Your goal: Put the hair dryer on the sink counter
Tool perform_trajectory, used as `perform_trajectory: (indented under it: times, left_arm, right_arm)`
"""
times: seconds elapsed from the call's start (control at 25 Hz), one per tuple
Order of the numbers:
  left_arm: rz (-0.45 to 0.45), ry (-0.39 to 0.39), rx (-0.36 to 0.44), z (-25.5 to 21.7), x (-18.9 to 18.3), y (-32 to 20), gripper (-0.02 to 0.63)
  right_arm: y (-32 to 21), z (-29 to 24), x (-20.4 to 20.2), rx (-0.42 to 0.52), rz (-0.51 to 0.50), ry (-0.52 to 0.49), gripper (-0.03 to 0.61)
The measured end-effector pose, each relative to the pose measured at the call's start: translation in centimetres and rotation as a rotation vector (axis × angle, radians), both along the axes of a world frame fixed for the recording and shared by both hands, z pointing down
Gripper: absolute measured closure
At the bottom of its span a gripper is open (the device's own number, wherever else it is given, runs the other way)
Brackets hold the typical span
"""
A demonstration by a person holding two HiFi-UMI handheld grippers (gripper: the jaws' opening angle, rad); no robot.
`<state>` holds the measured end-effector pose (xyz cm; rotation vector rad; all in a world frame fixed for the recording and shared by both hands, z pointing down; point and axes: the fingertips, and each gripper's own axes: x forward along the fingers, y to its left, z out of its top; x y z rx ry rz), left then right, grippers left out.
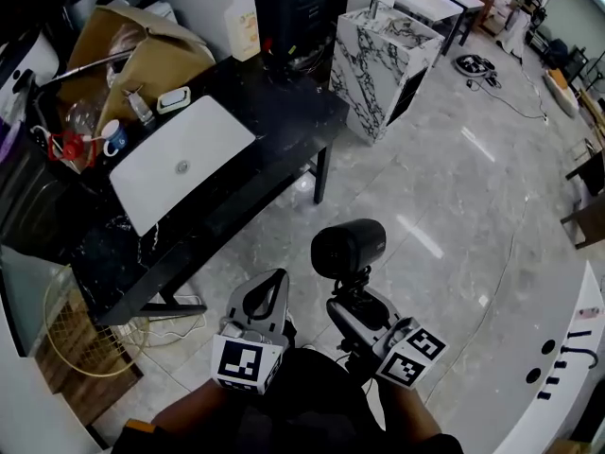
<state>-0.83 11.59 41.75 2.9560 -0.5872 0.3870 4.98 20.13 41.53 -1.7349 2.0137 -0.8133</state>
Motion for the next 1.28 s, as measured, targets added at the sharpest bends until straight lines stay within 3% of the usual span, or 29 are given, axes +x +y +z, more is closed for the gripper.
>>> perform_trajectory:
  times: [0.4, 0.64, 0.96, 1.28]
  left_arm:
    - [-0.013, 0.005, -0.034, -1.2, 3.8, -10.7, 0.604]
    - [-0.051, 0.025, 0.005, -2.0, 3.9, -15.8, 0.604]
    - [-0.165, 0.033, 0.007, -1.8, 2.2, -20.6, 0.604]
    - [-0.322, 0.025, 0.001, -0.7, 2.8, -26.9, 0.604]
  right_arm:
    - [-11.1, -1.5, 4.2, -0.025, 0.001, 0.041, 0.331]
    - [-16.2, -1.5, 4.7, -0.023, -0.025, 0.039, 0.331]
    - [-21.3, -1.1, 4.5, -0.041, -0.117, 0.041, 0.331]
    - [-28.5, 1.4, 6.9, -0.090, -0.249, 0.043, 0.331]
